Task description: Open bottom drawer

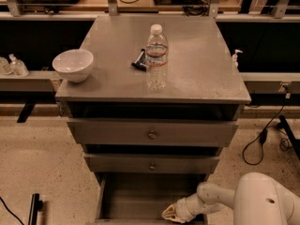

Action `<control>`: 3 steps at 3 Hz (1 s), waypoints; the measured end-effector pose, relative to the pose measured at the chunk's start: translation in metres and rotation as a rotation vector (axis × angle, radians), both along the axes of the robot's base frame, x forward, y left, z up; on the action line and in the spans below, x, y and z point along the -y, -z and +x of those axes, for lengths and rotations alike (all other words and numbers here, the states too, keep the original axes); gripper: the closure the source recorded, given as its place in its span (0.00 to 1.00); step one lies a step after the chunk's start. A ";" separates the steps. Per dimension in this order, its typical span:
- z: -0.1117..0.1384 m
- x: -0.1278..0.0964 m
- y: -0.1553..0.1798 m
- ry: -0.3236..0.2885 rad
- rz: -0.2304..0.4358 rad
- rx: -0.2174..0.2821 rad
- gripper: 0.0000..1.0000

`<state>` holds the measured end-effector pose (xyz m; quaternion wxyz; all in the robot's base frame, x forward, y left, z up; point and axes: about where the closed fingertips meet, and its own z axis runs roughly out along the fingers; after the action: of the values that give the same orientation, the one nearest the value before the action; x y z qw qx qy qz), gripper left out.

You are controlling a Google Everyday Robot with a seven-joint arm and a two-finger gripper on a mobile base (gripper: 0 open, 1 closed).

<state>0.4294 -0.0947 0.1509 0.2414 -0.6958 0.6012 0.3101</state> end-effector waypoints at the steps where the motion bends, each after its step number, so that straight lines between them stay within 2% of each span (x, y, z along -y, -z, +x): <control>1: 0.000 0.000 0.000 0.000 0.000 0.000 1.00; 2: 0.000 0.000 0.000 0.000 0.000 0.000 1.00; 3: 0.000 0.000 0.000 0.000 0.000 0.000 0.83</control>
Offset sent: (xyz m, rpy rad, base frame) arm 0.1014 0.0665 0.0366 0.1441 -0.0163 -0.1537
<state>0.4295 -0.0947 0.1509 0.2414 -0.6958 0.6012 0.3101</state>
